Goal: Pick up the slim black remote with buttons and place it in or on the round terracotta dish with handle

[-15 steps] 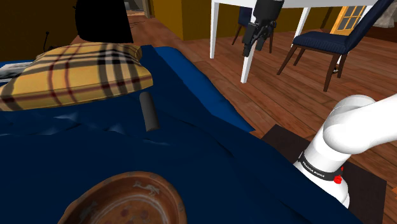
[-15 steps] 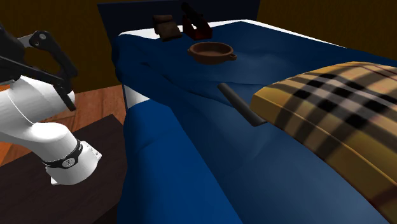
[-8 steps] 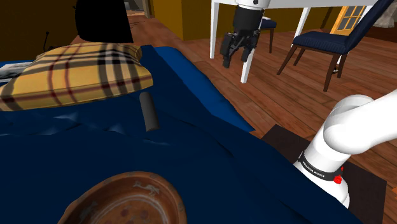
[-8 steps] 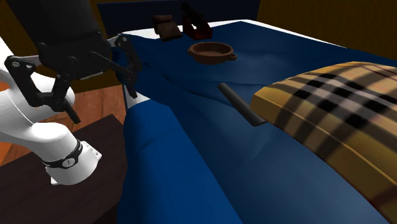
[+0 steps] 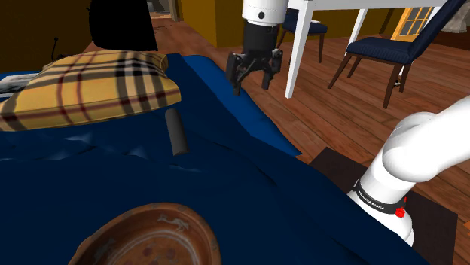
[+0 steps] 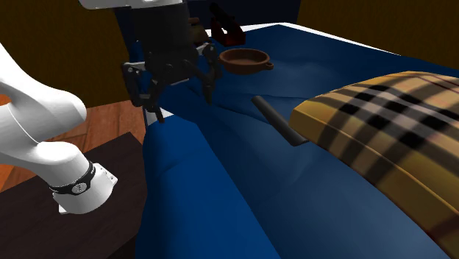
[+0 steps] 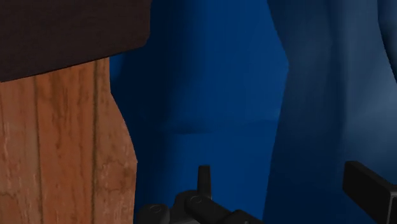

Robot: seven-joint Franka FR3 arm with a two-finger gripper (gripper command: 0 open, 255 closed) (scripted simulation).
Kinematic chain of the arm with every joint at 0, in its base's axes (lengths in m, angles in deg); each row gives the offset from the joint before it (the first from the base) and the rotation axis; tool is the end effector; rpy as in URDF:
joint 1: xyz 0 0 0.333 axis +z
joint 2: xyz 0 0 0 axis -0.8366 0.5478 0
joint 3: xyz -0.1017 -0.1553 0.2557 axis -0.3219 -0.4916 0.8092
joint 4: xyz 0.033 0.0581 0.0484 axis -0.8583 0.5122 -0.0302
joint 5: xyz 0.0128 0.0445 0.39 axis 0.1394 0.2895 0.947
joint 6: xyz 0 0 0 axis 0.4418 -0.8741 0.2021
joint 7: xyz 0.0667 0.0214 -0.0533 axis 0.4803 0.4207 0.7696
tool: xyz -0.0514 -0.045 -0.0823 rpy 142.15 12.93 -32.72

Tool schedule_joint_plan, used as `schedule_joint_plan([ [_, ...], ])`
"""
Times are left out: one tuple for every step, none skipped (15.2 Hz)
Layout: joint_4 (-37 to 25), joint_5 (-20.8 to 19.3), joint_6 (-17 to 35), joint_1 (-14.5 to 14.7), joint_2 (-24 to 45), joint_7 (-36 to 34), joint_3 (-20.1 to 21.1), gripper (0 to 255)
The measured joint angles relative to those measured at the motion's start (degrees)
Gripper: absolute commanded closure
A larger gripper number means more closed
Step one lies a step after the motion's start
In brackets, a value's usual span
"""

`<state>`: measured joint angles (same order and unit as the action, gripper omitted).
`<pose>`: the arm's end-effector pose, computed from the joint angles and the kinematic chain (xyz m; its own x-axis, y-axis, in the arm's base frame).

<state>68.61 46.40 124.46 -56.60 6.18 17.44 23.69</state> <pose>0.3507 0.2388 0.5852 0.9777 -0.1960 0.0750 -0.1929 -0.9801 -0.0469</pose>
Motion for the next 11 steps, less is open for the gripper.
schedule_joint_plan([
  [-1.59,0.05,0.09,-0.26,1.66,-2.27,1.45,0],
  [-2.65,0.12,0.47,-0.47,3.09,-4.47,2.82,0],
  [-4.18,-0.2,1.33,-0.89,5.44,-6.94,4.62,0],
  [-5.18,-0.35,1.99,-1.11,7.13,-9.34,6.16,0],
  [-7.37,-0.84,1.88,-1.4,9.27,-12.03,7.85,0],
  [-8.95,-1.43,2.31,-1.7,11.38,-14.59,9.44,0],
  [-10.67,-2.24,2.7,-2.01,13.65,-17.14,10.99,0],
  [-11.94,-3.09,3.28,-2.27,15.76,-19.49,12.32,0],
  [-13.81,-4.12,3.31,-2.37,17.98,-22.17,13.8,0],
  [-16.22,-5.75,3.42,-2.54,20.96,-25.02,15.35,0],
  [-18.31,-7.33,3.43,-2.63,23.67,-27.48,16.42,0],
])
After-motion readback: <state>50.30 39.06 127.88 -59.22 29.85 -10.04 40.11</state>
